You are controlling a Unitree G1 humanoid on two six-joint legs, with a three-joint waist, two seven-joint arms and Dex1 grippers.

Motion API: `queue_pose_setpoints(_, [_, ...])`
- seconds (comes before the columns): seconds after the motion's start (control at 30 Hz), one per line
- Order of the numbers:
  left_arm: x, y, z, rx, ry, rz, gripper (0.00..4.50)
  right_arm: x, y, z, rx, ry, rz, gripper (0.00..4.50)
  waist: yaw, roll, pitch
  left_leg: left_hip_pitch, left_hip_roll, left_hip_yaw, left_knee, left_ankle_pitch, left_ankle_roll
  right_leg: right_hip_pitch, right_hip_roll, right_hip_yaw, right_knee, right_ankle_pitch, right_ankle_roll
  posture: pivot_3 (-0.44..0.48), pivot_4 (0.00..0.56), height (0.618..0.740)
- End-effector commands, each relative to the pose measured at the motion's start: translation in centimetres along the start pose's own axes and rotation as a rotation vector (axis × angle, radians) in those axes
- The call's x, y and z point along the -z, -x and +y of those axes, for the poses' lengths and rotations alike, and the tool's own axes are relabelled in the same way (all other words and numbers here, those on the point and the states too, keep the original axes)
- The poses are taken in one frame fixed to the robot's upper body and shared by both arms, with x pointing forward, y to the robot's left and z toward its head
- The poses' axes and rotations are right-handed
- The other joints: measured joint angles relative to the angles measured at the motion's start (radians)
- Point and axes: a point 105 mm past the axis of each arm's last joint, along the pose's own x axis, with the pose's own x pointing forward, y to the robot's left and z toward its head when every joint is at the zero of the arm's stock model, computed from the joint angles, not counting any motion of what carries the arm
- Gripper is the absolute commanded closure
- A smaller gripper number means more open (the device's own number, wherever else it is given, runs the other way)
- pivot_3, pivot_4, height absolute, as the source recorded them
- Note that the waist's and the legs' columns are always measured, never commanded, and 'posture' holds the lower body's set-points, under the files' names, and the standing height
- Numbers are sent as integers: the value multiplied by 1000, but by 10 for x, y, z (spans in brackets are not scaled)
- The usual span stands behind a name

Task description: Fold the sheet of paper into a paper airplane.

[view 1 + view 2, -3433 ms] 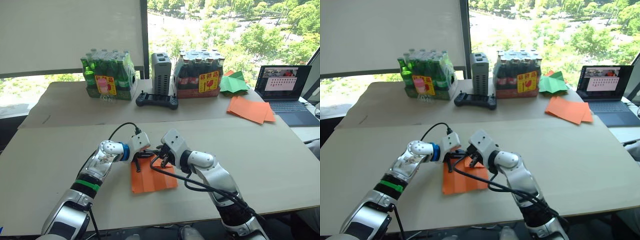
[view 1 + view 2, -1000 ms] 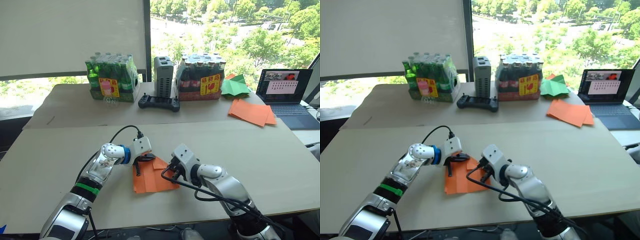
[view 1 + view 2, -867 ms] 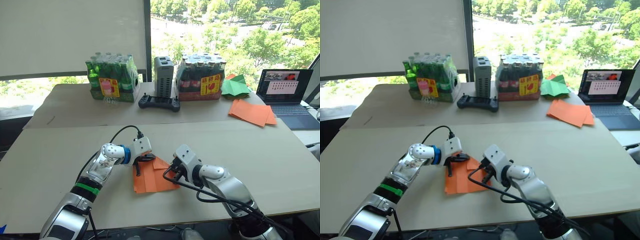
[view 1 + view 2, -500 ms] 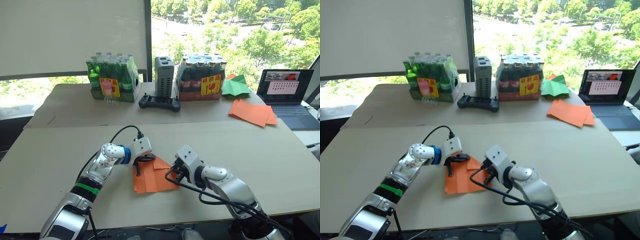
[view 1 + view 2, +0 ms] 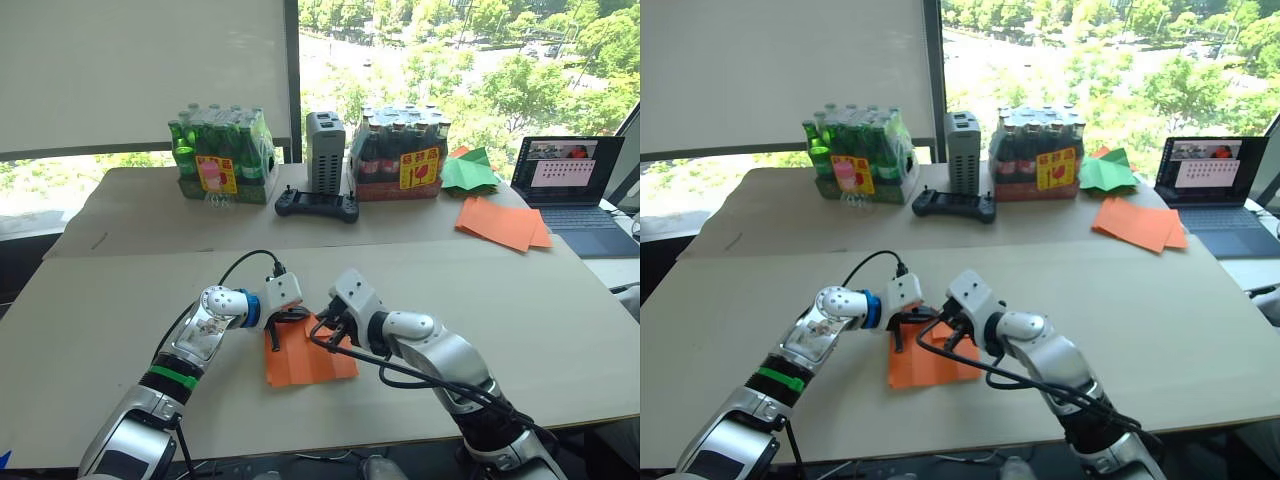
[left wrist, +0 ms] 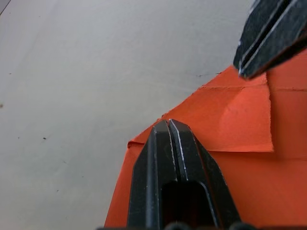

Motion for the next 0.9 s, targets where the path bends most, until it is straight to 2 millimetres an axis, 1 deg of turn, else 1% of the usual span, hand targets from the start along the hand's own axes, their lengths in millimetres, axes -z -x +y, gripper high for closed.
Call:
queue_pose_setpoints(0.03, [11,5,-2,-13,24,40,4500,1,-10,0,-4,63,-12,4484,-1,0,0,0,0,0,0,0,0,0,0,0,0,0,0,0,150,723])
queue_pose_setpoints(0.1, [10,8,-1,-23,25,35,4500,11,-15,2,-19,64,17,4484,-4,0,0,0,0,0,0,0,0,-1,0,0,-1,1,-2,0,150,723])
queue_pose_setpoints(0.13, [9,10,-1,-28,26,29,4500,17,-16,3,-23,61,37,4484,-5,0,0,-1,0,0,0,0,0,-1,0,0,-1,4,-7,0,150,723])
queue_pose_setpoints(0.23, [3,18,2,-69,59,-6,4500,30,-19,4,-30,54,86,4484,-10,0,0,0,0,0,-1,0,0,-2,0,0,0,5,-7,0,150,723])
queue_pose_setpoints(0.37, [-8,42,11,-163,188,-100,4500,31,-19,5,-30,42,87,4484,-12,0,0,0,1,0,-1,0,0,-2,1,0,0,4,-7,0,150,723])
queue_pose_setpoints(0.43, [-12,61,15,-217,290,-160,4500,28,-19,6,-30,43,82,4484,-11,0,1,0,1,0,-1,0,0,-3,1,0,0,4,-7,0,150,723])
queue_pose_setpoints(0.47, [-12,73,17,-245,352,-193,3946,27,-20,7,-32,44,79,4500,-12,0,1,0,1,0,-1,0,0,-3,1,0,0,4,-7,0,150,723])
queue_pose_setpoints(0.5, [-8,86,19,-289,427,-218,3684,25,-20,7,-30,45,76,4500,-12,0,1,0,1,0,-1,0,0,-3,1,0,0,4,-7,0,150,723])
queue_pose_setpoints(0.53, [-3,96,20,-323,511,-241,3309,24,-20,7,-30,46,72,4500,-14,0,1,0,1,0,-1,0,0,-3,1,0,0,4,-7,0,150,723])
queue_pose_setpoints(0.6, [2,107,16,-348,609,-263,2682,23,-20,7,-30,50,70,4500,-16,0,1,0,2,-1,-2,0,0,-4,1,0,0,4,-7,0,150,723])
queue_pose_setpoints(0.67, [7,108,7,-337,684,-275,2016,22,-20,6,-27,55,67,4500,-13,0,1,0,2,-1,-2,0,0,-4,1,0,0,4,-7,0,150,723])
queue_pose_setpoints(0.77, [16,101,-6,-337,770,-267,2016,19,-21,6,-27,58,59,4500,-6,0,2,0,1,-1,-2,0,0,-3,0,0,0,4,-8,0,150,723])
queue_pose_setpoints(0.9, [14,89,-9,-327,862,-324,2016,16,-22,6,-26,64,53,4500,-4,-2,3,0,1,-1,-1,0,0,-3,0,0,0,4,-8,0,150,723])
